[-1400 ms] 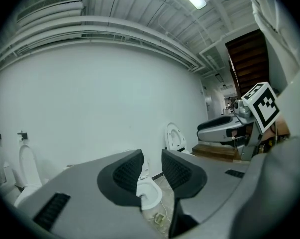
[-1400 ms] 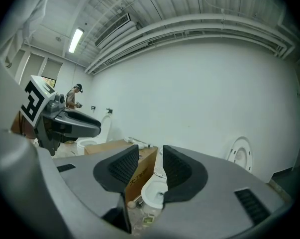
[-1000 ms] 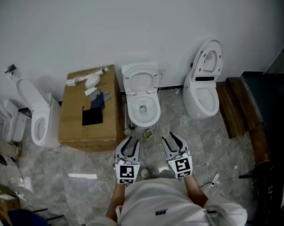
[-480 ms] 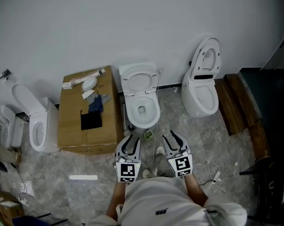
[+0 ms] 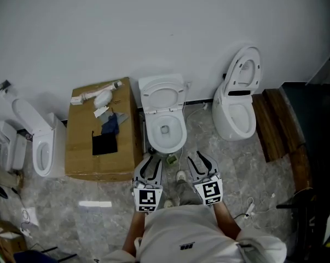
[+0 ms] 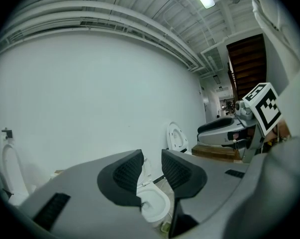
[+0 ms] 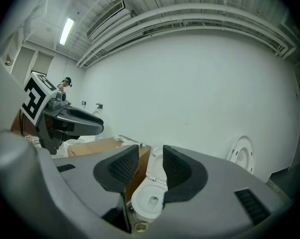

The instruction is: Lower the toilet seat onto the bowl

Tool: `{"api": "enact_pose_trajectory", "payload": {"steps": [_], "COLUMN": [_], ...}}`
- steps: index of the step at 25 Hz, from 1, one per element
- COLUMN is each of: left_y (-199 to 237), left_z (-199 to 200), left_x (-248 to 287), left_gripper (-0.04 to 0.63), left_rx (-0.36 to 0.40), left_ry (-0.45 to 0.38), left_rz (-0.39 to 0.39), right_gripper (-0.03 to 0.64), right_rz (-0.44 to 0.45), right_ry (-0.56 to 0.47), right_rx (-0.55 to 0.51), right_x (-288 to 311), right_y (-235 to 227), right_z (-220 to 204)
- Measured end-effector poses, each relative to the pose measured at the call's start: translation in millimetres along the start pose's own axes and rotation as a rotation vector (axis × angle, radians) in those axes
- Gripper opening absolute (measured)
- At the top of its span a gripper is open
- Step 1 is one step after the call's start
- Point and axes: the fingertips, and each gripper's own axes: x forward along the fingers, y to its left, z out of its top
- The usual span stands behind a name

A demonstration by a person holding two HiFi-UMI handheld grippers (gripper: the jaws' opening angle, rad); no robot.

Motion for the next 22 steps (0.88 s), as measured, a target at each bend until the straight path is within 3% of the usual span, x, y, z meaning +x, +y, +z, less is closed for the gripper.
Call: {"api": "enact_pose_trajectory", "payload": {"steps": [22], "left_y": [33], "left_z": [37], "left_x": [157], "left_gripper": [0.135], "left_rx": [0.002], "left_ry": [0.039], "left_rz": [0.143], "right_gripper": [0.155], "right_rz": [0.145], "right_ry": [-0.022], "right_rx": [-0.028], "right_x": [133], "right_y": [-124], "right_z": [13]}}
